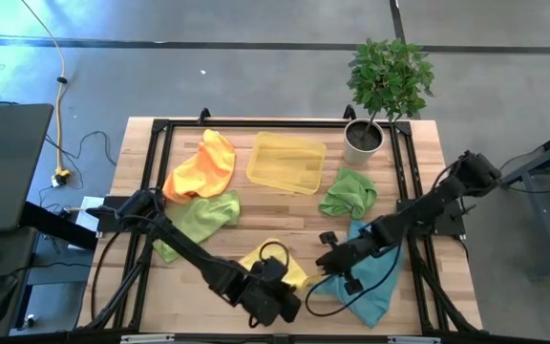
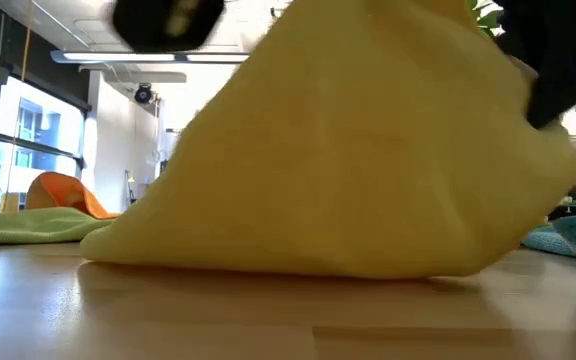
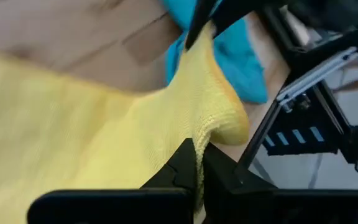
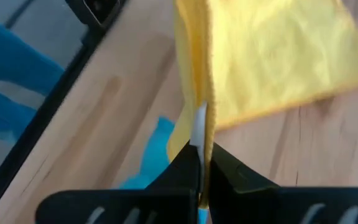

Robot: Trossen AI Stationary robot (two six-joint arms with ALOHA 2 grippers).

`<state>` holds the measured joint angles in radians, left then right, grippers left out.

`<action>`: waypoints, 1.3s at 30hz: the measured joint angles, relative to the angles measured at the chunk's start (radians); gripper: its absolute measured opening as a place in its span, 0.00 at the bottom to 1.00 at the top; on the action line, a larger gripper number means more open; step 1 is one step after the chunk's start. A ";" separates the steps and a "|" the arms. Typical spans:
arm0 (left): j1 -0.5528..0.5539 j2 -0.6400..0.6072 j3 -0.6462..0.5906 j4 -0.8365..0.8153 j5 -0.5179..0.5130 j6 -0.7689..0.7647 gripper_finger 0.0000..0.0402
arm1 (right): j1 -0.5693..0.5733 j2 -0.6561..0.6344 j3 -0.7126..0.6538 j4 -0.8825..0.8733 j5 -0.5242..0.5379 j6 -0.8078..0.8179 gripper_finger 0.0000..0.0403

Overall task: Fold microfiber towels
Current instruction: Fold the yellow microfiber towel

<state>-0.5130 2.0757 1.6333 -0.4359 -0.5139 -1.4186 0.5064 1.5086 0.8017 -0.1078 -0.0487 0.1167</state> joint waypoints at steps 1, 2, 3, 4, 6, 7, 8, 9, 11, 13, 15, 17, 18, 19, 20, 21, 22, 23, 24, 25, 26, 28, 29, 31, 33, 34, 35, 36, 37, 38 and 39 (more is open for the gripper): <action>-0.008 0.005 0.001 -0.006 -0.002 -0.041 0.00 | -0.012 0.006 0.000 0.025 -0.012 -0.021 0.00; -0.017 0.007 0.002 -0.023 -0.009 -0.078 0.00 | -0.025 0.014 0.000 0.046 -0.025 -0.037 0.00; -0.024 0.009 0.002 -0.057 -0.013 -0.117 0.00 | -0.040 0.027 0.001 0.073 -0.041 -0.047 0.00; -0.030 0.010 0.002 -0.085 -0.019 -0.156 0.00 | -0.053 0.041 0.001 0.090 -0.052 -0.056 0.00; -0.040 0.010 0.002 -0.149 -0.036 -0.248 0.00 | -0.076 0.068 0.001 0.119 -0.079 -0.072 0.00; -0.046 0.010 0.002 -0.189 -0.044 -0.296 0.00 | -0.086 0.085 0.007 0.132 -0.086 -0.079 0.00; -0.052 0.010 0.001 -0.227 -0.055 -0.343 0.00 | -0.094 0.105 0.021 0.135 -0.087 -0.093 0.00; -0.058 0.010 0.000 -0.256 -0.062 -0.390 0.00 | -0.100 0.125 0.035 0.138 -0.087 -0.107 0.00; -0.068 0.010 0.001 -0.300 -0.059 -0.464 0.00 | -0.112 0.165 0.074 0.135 -0.088 -0.144 0.00; -0.074 0.012 0.000 -0.329 -0.045 -0.510 0.00 | -0.125 0.207 0.111 0.133 -0.090 -0.177 0.00; -0.079 0.021 0.001 -0.358 -0.036 -0.547 0.00 | -0.144 0.244 0.146 0.125 -0.094 -0.200 0.00; -0.080 0.028 0.000 -0.397 -0.032 -0.593 0.00 | -0.165 0.272 0.172 0.114 -0.093 -0.209 0.00; -0.081 0.033 0.001 -0.406 -0.025 -0.616 0.00 | -0.176 0.283 0.182 0.111 -0.093 -0.213 0.00; -0.083 0.038 0.001 -0.430 -0.023 -0.642 0.00 | -0.185 0.290 0.188 0.112 -0.093 -0.216 0.00; -0.083 0.041 0.000 -0.461 -0.024 -0.669 0.00 | -0.194 0.298 0.197 0.114 -0.093 -0.225 0.00; -0.083 0.045 -0.001 -0.481 -0.021 -0.693 0.00 | -0.201 0.303 0.205 0.117 -0.092 -0.232 0.00; -0.083 0.049 0.000 -0.492 -0.022 -0.712 0.00 | -0.208 0.306 0.210 0.115 -0.093 -0.244 0.00; -0.083 0.051 0.000 -0.508 -0.025 -0.728 0.00 | -0.214 0.309 0.217 0.116 -0.092 -0.256 0.00; -0.083 0.052 0.000 -0.533 -0.024 -0.740 0.00 | -0.220 0.316 0.224 0.121 -0.092 -0.273 0.00; -0.083 0.052 0.000 -0.548 -0.021 -0.743 0.00 | -0.225 0.321 0.230 0.121 -0.092 -0.289 0.00; -0.081 0.052 0.000 -0.553 -0.018 -0.743 0.00 | -0.229 0.326 0.234 0.121 -0.091 -0.302 0.00; -0.072 0.055 0.000 -0.571 -0.004 -0.739 0.00 | -0.238 0.345 0.244 0.133 -0.091 -0.326 0.00; -0.070 0.056 0.000 -0.581 0.005 -0.732 0.00 | -0.241 0.356 0.248 0.136 -0.088 -0.337 0.00; -0.062 0.061 0.000 -0.585 0.014 -0.725 0.00 | -0.247 0.376 0.255 0.136 -0.074 -0.351 0.00; -0.057 0.070 0.000 -0.603 0.022 -0.725 0.00 | -0.252 0.393 0.260 0.143 -0.054 -0.362 0.00; -0.055 0.076 0.000 -0.607 0.023 -0.725 0.00 | -0.252 0.398 0.260 0.143 -0.039 -0.362 0.00; -0.051 0.080 0.000 -0.608 0.024 -0.725 0.00 | -0.253 0.402 0.260 0.147 -0.016 -0.361 0.00; -0.047 0.083 0.000 -0.614 0.023 -0.725 0.00 | -0.254 0.405 0.260 0.149 0.006 -0.362 0.00; -0.044 0.085 0.000 -0.615 0.023 -0.725 0.00 | -0.254 0.405 0.260 0.150 0.026 -0.361 0.00; -0.042 0.086 0.000 -0.616 0.024 -0.725 0.00 | -0.254 0.405 0.260 0.155 0.042 -0.362 0.00; -0.042 0.087 0.000 -0.619 0.024 -0.725 0.00 | -0.256 0.405 0.260 0.164 0.050 -0.362 0.00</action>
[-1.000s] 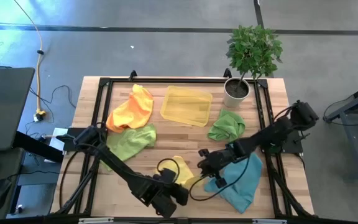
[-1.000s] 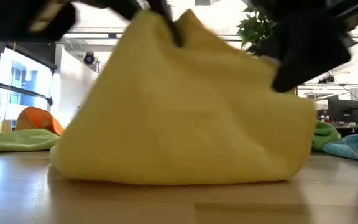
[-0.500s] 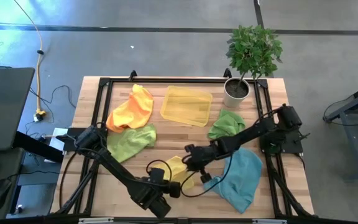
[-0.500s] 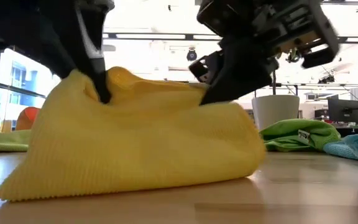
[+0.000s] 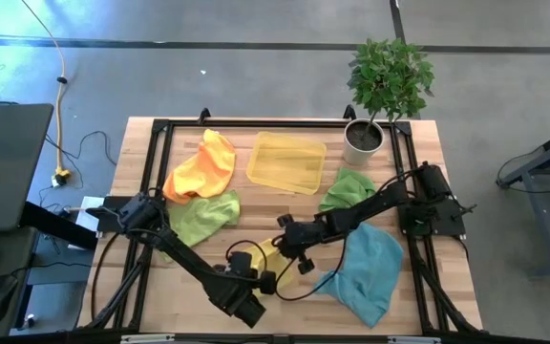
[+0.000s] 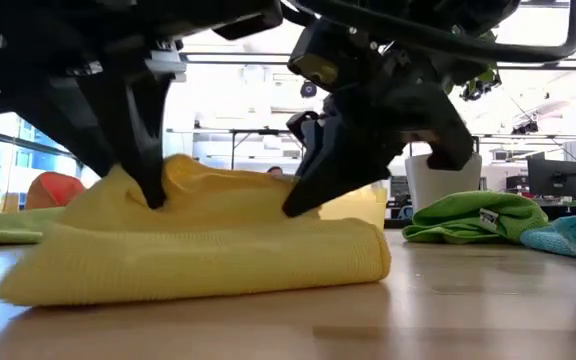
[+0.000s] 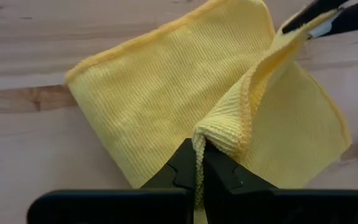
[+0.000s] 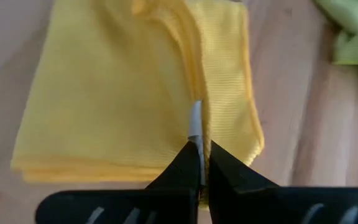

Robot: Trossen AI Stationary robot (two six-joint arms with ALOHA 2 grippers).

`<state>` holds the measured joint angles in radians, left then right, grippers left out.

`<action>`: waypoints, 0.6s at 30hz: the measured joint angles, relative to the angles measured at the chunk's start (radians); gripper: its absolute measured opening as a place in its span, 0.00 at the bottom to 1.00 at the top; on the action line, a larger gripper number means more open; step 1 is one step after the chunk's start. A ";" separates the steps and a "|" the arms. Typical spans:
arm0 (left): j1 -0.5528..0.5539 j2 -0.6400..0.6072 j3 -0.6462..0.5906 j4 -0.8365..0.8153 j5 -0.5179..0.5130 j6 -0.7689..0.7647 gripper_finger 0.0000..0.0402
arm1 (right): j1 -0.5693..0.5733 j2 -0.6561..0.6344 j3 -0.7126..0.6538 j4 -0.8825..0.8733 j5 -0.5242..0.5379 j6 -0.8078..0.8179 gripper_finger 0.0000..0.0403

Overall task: Fold microfiber towels
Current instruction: Fold the yellow microfiber towel

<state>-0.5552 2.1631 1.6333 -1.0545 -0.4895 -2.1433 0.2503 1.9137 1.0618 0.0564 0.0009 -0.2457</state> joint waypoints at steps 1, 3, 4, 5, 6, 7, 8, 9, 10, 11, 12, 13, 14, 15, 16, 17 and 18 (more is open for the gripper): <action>0.000 0.001 0.000 -0.001 -0.001 0.003 0.00 | -0.001 0.000 0.000 0.009 0.000 -0.005 0.00; -0.001 0.000 0.000 -0.007 0.001 0.005 0.00 | 0.000 0.000 0.000 0.026 0.001 -0.026 0.00; -0.001 0.000 0.000 -0.012 0.003 0.005 0.00 | 0.000 0.000 0.000 0.027 0.001 -0.039 0.00; 0.000 0.000 0.000 -0.022 0.008 0.004 0.00 | 0.000 0.000 0.000 0.026 0.001 -0.047 0.00; 0.001 0.000 0.000 -0.032 0.012 0.002 0.00 | 0.000 0.000 0.000 0.026 0.002 -0.051 0.00; 0.001 0.000 0.000 -0.036 0.014 0.001 0.00 | 0.000 0.000 0.000 0.027 0.003 -0.051 0.00; 0.001 0.000 0.000 -0.039 0.011 0.001 0.00 | -0.001 0.000 0.000 0.027 0.003 -0.051 0.00; 0.001 0.000 0.000 -0.042 0.007 0.002 0.01 | 0.000 0.000 0.000 0.027 0.003 -0.051 0.00; 0.001 0.000 0.000 -0.043 0.004 0.008 0.01 | 0.000 0.000 0.000 0.027 0.003 -0.051 0.00; 0.002 0.000 0.000 -0.043 0.002 0.019 0.02 | -0.001 0.000 0.000 0.027 0.003 -0.053 0.00; 0.006 0.000 0.000 -0.043 0.003 0.031 0.03 | -0.001 0.000 0.000 0.025 0.004 -0.065 0.00; 0.009 0.000 0.000 -0.045 0.008 0.041 0.05 | -0.002 0.000 -0.001 0.021 0.008 -0.075 0.00; 0.013 0.000 0.000 -0.046 0.015 0.050 0.07 | -0.002 0.000 -0.001 0.020 0.020 -0.085 0.01; 0.017 0.000 0.000 -0.046 0.024 0.059 0.09 | -0.002 0.000 -0.001 0.019 0.039 -0.093 0.02; 0.023 0.000 0.000 -0.047 0.028 0.071 0.11 | -0.002 0.000 -0.001 0.019 0.064 -0.102 0.04; 0.028 0.000 0.000 -0.047 0.034 0.088 0.13 | -0.002 0.000 -0.001 0.019 0.093 -0.110 0.07; 0.033 0.000 0.000 -0.047 0.043 0.110 0.16 | -0.002 -0.001 -0.001 0.019 0.130 -0.121 0.10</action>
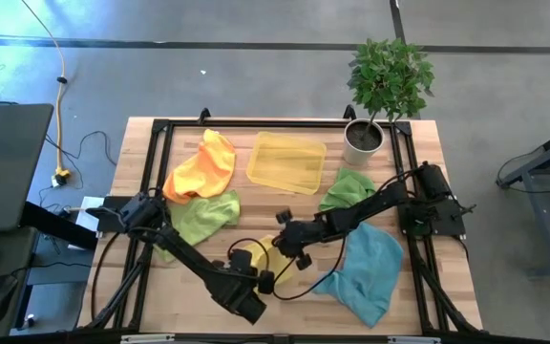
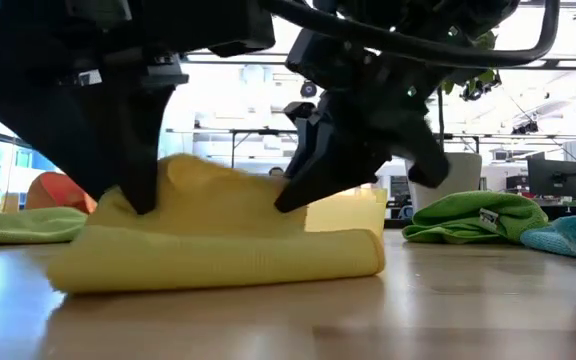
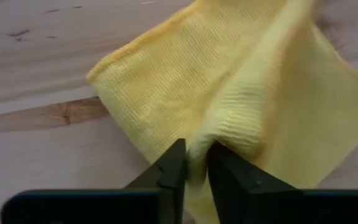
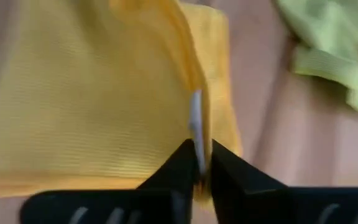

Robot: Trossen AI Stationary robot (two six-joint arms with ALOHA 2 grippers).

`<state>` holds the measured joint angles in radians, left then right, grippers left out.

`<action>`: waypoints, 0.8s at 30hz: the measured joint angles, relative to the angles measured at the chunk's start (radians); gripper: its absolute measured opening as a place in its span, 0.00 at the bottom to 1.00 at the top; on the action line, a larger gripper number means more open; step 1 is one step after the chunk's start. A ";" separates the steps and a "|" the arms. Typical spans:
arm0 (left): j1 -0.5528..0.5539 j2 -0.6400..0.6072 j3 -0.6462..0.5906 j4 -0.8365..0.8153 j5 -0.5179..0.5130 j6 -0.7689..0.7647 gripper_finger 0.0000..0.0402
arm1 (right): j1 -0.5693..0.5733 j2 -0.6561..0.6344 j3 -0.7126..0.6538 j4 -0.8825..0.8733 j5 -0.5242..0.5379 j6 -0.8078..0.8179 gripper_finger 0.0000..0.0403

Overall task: Fold microfiber towels
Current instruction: Fold the yellow microfiber towel, then put the folded yellow microfiber towel into the yellow bin

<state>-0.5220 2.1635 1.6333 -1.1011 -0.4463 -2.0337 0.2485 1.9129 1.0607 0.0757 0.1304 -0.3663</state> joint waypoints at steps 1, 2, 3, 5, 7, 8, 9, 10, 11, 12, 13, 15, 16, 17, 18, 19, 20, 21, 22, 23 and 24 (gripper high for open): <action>0.006 0.000 0.000 0.000 0.012 0.020 0.19 | 0.000 -0.002 0.000 -0.001 0.042 -0.002 0.14; 0.012 0.000 0.000 -0.001 0.027 0.035 0.22 | 0.000 -0.007 0.000 -0.003 0.082 -0.001 0.17; 0.017 0.000 0.000 -0.002 0.043 0.049 0.25 | 0.000 -0.013 -0.001 -0.002 0.118 -0.001 0.21; 0.027 0.000 0.000 -0.007 0.072 0.063 0.30 | 0.000 -0.030 -0.001 -0.005 0.178 -0.001 0.28; 0.034 0.000 0.000 -0.007 0.084 0.063 0.35 | 0.003 -0.055 -0.001 -0.028 0.220 0.015 0.33; 0.037 0.000 0.000 -0.007 0.084 0.064 0.37 | 0.006 -0.070 -0.001 -0.043 0.234 0.040 0.36; 0.039 -0.001 0.000 -0.006 0.085 0.066 0.39 | 0.007 -0.088 0.000 -0.066 0.237 0.070 0.37; 0.039 -0.004 0.000 -0.007 0.089 0.068 0.40 | 0.009 -0.106 0.000 -0.092 0.234 0.112 0.39; 0.040 -0.008 0.000 -0.006 0.097 0.076 0.42 | 0.009 -0.124 0.000 -0.116 0.215 0.167 0.40; 0.042 -0.015 0.000 -0.006 0.104 0.086 0.43 | 0.009 -0.142 0.000 -0.150 0.174 0.230 0.40; 0.043 -0.020 0.004 -0.009 0.114 0.100 0.43 | 0.008 -0.156 0.000 -0.176 0.120 0.301 0.41; 0.043 -0.039 0.011 -0.002 0.128 0.132 0.43 | 0.003 -0.168 0.000 -0.194 -0.004 0.419 0.41; 0.043 -0.049 0.015 -0.004 0.129 0.150 0.43 | 0.000 -0.168 0.000 -0.192 -0.060 0.459 0.41; 0.043 -0.060 0.022 -0.006 0.129 0.168 0.43 | 0.000 -0.168 0.000 -0.189 -0.102 0.491 0.41; 0.041 -0.072 0.030 -0.006 0.128 0.192 0.42 | 0.002 -0.163 0.000 -0.175 -0.138 0.514 0.40; 0.039 -0.084 0.036 -0.006 0.126 0.222 0.41 | 0.006 -0.155 0.000 -0.148 -0.163 0.538 0.40; 0.035 -0.098 0.045 -0.006 0.125 0.254 0.41 | 0.011 -0.145 -0.001 -0.133 -0.173 0.565 0.40; 0.033 -0.109 0.054 -0.007 0.125 0.281 0.40 | 0.018 -0.135 -0.004 -0.121 -0.177 0.595 0.39; 0.028 -0.121 0.060 -0.005 0.125 0.307 0.40 | 0.023 -0.125 -0.005 -0.108 -0.180 0.622 0.39; 0.023 -0.134 0.063 -0.004 0.125 0.333 0.39 | 0.028 -0.114 -0.005 -0.092 -0.180 0.652 0.39; 0.019 -0.144 0.067 -0.008 0.125 0.355 0.38 | 0.033 -0.105 -0.005 -0.077 -0.179 0.681 0.39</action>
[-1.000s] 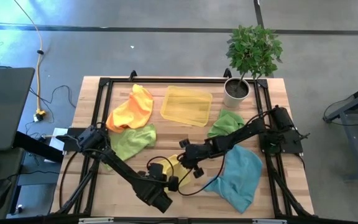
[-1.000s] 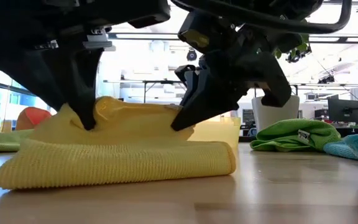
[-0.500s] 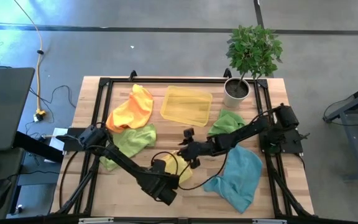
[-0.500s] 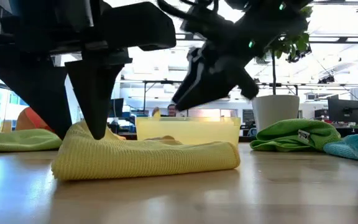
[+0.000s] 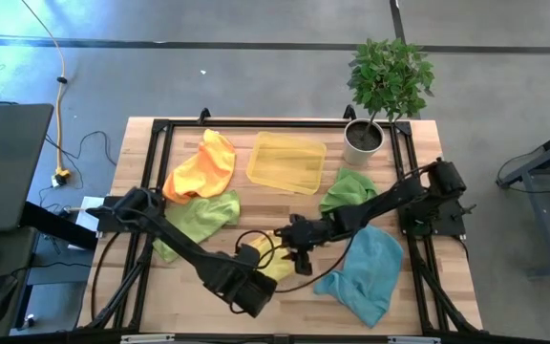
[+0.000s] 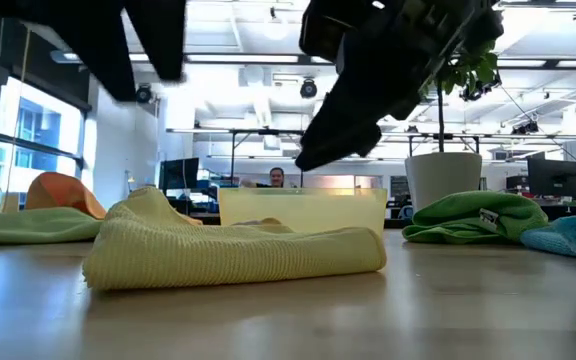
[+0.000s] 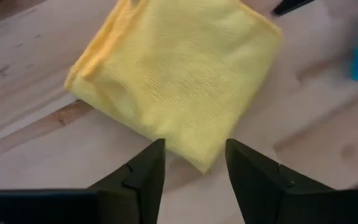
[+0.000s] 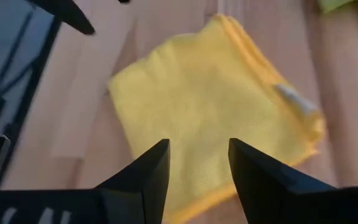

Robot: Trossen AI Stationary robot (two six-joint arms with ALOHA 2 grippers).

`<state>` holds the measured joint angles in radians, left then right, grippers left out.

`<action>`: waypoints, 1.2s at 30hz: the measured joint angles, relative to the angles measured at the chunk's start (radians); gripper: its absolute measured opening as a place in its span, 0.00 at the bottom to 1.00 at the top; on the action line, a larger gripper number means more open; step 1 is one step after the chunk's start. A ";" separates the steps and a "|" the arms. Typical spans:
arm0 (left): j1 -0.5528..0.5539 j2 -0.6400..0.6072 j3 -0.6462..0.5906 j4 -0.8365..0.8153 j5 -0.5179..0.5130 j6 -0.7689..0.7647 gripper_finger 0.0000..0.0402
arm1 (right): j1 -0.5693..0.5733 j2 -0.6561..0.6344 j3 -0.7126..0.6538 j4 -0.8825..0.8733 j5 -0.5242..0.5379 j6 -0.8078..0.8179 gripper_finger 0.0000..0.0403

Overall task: Fold microfiber towels
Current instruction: Put the folded yellow microfiber towel into the yellow bin

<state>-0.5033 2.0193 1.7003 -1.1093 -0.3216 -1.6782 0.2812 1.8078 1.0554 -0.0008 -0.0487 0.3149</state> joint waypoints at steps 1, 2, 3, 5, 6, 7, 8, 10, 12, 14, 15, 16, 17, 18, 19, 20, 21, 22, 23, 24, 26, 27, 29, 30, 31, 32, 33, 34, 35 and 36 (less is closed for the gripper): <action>-0.005 -0.011 0.003 0.001 0.001 0.018 0.38 | 0.004 0.008 0.000 0.010 0.003 0.028 0.39; -0.011 -0.024 0.003 0.002 0.001 0.034 0.37 | 0.008 0.017 0.000 0.017 0.004 0.056 0.39; -0.016 -0.035 0.003 0.000 0.006 0.049 0.36 | 0.011 0.028 0.000 0.032 0.006 0.086 0.39; -0.025 -0.057 0.003 0.000 0.019 0.076 0.35 | 0.019 0.046 0.000 0.034 0.010 0.143 0.39; -0.030 -0.064 0.004 -0.001 0.030 0.089 0.34 | 0.024 0.056 0.000 0.043 0.011 0.171 0.39; -0.035 -0.073 0.003 -0.003 0.038 0.103 0.34 | 0.029 0.066 0.000 0.044 0.013 0.196 0.39; -0.039 -0.082 0.003 -0.005 0.043 0.116 0.33 | 0.035 0.078 0.000 0.047 0.015 0.215 0.39; -0.050 -0.100 0.004 -0.003 0.047 0.144 0.32 | 0.048 0.102 0.000 0.056 0.022 0.235 0.39; -0.064 -0.119 0.004 -0.004 0.050 0.181 0.31 | 0.060 0.124 0.000 0.061 0.042 0.234 0.39; -0.077 -0.138 0.004 -0.003 0.050 0.219 0.30 | 0.070 0.140 0.000 0.060 0.077 0.221 0.39; -0.085 -0.147 0.004 -0.004 0.050 0.237 0.29 | 0.074 0.146 0.000 0.054 0.102 0.208 0.39; -0.092 -0.158 0.004 -0.003 0.053 0.258 0.29 | 0.075 0.152 0.000 0.050 0.128 0.200 0.39; -0.100 -0.170 0.004 -0.002 0.058 0.278 0.29 | 0.075 0.154 0.000 0.042 0.151 0.186 0.39; -0.106 -0.182 0.004 -0.002 0.065 0.295 0.28 | 0.076 0.154 0.001 0.029 0.169 0.173 0.39; -0.112 -0.194 0.004 -0.002 0.075 0.308 0.28 | 0.074 0.154 0.002 0.013 0.184 0.149 0.39; -0.119 -0.204 0.004 -0.003 0.082 0.321 0.28 | 0.070 0.154 0.002 -0.005 0.195 0.120 0.39; -0.125 -0.212 0.004 -0.002 0.087 0.334 0.27 | 0.065 0.154 0.003 -0.024 0.205 0.088 0.39; -0.131 -0.221 0.004 -0.003 0.087 0.348 0.27 | 0.057 0.152 0.004 -0.041 0.207 0.055 0.39; -0.137 -0.229 0.004 -0.003 0.087 0.361 0.27 | 0.048 0.149 0.005 -0.061 0.208 0.026 0.39; -0.144 -0.239 0.004 -0.003 0.087 0.376 0.26 | 0.040 0.148 0.005 -0.078 0.209 0.005 0.39; -0.152 -0.251 0.004 -0.007 0.083 0.393 0.26 | 0.023 0.144 0.006 -0.109 0.205 -0.017 0.39; -0.155 -0.254 0.004 -0.022 0.078 0.398 0.26 | 0.013 0.138 0.006 -0.132 0.203 -0.017 0.39; -0.155 -0.255 0.004 -0.057 0.077 0.398 0.25 | -0.011 0.112 0.009 -0.187 0.191 -0.005 0.39; -0.155 -0.255 0.003 -0.072 0.077 0.398 0.25 | -0.022 0.093 0.006 -0.220 0.190 0.000 0.39; -0.154 -0.255 0.003 -0.084 0.074 0.395 0.25 | -0.030 0.070 0.003 -0.257 0.188 0.000 0.39; -0.154 -0.255 0.003 -0.094 0.073 0.394 0.25 | -0.040 0.045 0.001 -0.286 0.189 0.000 0.39; -0.153 -0.255 0.003 -0.102 0.074 0.395 0.25 | -0.047 0.013 0.001 -0.303 0.191 -0.001 0.39; -0.151 -0.255 0.003 -0.106 0.074 0.401 0.25 | -0.054 -0.020 0.003 -0.322 0.195 0.001 0.39; -0.149 -0.255 0.003 -0.106 0.074 0.409 0.25 | -0.062 -0.051 0.005 -0.341 0.195 0.007 0.39; -0.146 -0.255 0.003 -0.106 0.074 0.415 0.25 | -0.070 -0.077 0.003 -0.364 0.194 0.022 0.39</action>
<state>-0.6488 1.7641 1.7035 -1.2151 -0.2473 -1.2636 0.2113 1.7305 1.0579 -0.3651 0.1457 0.3370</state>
